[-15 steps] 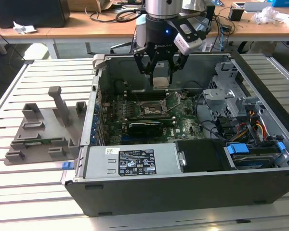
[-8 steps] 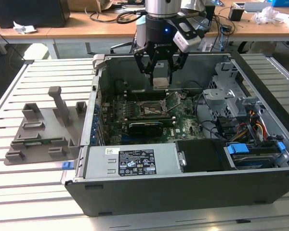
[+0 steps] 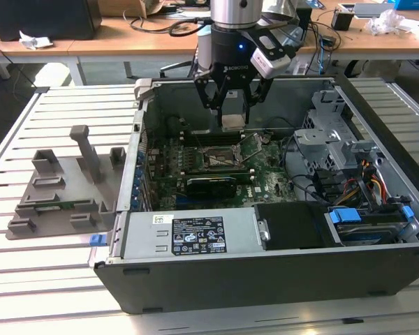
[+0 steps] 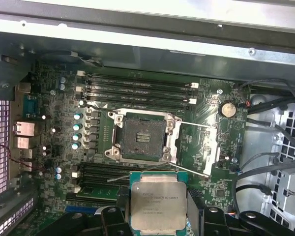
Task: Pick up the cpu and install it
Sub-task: 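Pick up the cpu and move it towards the insertion slot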
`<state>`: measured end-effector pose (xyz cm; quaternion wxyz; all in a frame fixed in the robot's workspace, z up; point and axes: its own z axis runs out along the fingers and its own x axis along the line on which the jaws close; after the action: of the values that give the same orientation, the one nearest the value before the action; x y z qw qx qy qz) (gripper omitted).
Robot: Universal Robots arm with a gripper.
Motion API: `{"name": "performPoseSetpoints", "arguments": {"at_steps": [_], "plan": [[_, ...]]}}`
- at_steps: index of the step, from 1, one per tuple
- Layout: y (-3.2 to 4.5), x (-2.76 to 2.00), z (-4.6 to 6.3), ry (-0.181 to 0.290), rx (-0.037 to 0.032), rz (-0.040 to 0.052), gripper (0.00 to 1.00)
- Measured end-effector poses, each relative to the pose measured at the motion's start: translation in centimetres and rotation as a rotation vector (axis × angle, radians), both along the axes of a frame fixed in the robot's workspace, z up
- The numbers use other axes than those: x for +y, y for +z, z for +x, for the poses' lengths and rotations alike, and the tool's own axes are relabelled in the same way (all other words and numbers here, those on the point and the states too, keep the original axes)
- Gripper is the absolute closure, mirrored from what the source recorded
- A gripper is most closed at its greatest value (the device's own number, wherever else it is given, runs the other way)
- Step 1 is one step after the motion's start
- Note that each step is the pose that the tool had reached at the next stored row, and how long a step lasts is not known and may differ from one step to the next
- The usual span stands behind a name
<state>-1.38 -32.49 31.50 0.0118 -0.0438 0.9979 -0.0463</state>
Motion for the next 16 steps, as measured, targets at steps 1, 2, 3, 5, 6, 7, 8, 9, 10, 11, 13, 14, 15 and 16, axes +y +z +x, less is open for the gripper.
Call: {"name": "performPoseSetpoints", "arguments": {"at_steps": [1, 2, 3, 5, 6, 7, 8, 9, 10, 11, 13, 14, 15, 16], "plan": [[-0.04, 0.0, 0.0, 0.0, 0.0, -0.0004, 0.45], [-0.09, 0.0, 0.0, 0.0, 0.0, -0.0008, 0.45], [-0.12, 0.0, 0.0, 0.0, 0.0, -0.001, 0.45], [-0.33, 0.0, 0.0, 0.0, 0.0, -0.0014, 0.45], [-0.38, 0.0, 0.0, 0.0, 0.0, -0.0014, 0.45], [-0.43, 0.0, 0.0, 0.0, 0.0, -0.0015, 0.45], [-0.54, 0.0, 0.0, 0.0, 0.0, -0.0016, 0.45], [-0.62, 0.0, 0.0, 0.0, 0.0, -0.0018, 0.45], [-0.71, 0.0, 0.0, 0.0, 0.0, -0.002, 0.45], [-0.77, 0.0, 0.0, 0.0, 0.0, -0.0021, 0.45], [-0.89, 0.0, 0.0, 0.0, 0.0, -0.0024, 0.45], [-0.95, 0.0, 0.1, 0.0, 0.0, -0.0027, 0.45], [-1.02, 0.01, 0.1, 0.0, 0.0, -0.0032, 0.45], [-1.07, 0.01, 0.1, 0.0, 0.0, -0.0037, 0.45]]}}
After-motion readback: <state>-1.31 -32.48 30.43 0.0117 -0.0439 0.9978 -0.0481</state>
